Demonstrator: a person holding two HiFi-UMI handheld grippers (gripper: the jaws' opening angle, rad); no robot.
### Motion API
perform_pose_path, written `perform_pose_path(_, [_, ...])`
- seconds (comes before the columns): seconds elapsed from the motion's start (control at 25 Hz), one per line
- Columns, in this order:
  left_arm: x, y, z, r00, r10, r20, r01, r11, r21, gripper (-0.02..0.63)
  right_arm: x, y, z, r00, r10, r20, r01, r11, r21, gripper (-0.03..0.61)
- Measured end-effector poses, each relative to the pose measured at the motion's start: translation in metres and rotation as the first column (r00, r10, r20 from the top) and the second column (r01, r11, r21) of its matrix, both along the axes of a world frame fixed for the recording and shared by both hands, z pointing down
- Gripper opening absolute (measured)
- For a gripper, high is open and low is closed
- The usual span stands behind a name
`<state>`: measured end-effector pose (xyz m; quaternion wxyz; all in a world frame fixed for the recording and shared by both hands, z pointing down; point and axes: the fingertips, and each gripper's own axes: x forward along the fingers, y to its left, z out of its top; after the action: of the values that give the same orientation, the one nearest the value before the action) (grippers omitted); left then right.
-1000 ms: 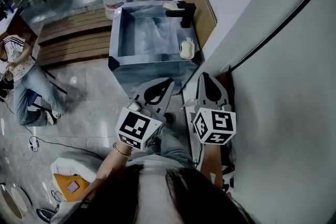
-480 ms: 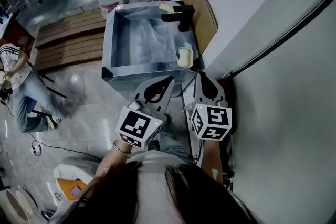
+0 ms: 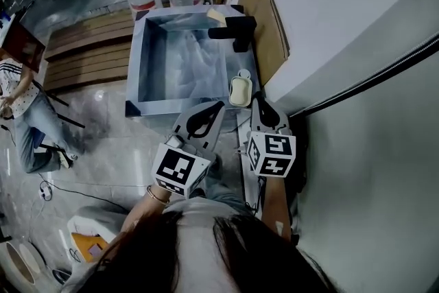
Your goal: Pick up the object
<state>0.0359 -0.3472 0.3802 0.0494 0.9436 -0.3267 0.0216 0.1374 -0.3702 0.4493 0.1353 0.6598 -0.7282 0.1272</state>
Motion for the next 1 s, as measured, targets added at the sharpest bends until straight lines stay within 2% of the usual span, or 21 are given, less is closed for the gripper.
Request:
perform_pose_path(0.4, [0.015,-0.049,0.027,0.999,-0.047,0.018,0.047,0.998,-0.036,0.009,0.022,-0.054,0.071,0.999,-0.033,-0.013,0.031,0.987,-0.157,0.032])
perform_pose_path(0.64, [0.020,-0.066,0.042,0.998,-0.062,0.031,0.064,0.996,-0.060,0.009,0.031,-0.072,0.111,0.999,-0.042,-0.003,0.040,0.967,-0.250,0.071])
perform_pose_path(1.0, [0.025,-0.082,0.055,0.995,-0.080,0.058,0.084,0.993,-0.079,0.009,0.040,-0.087,0.166,0.999,-0.013,0.031,0.024,0.929,-0.369,0.080])
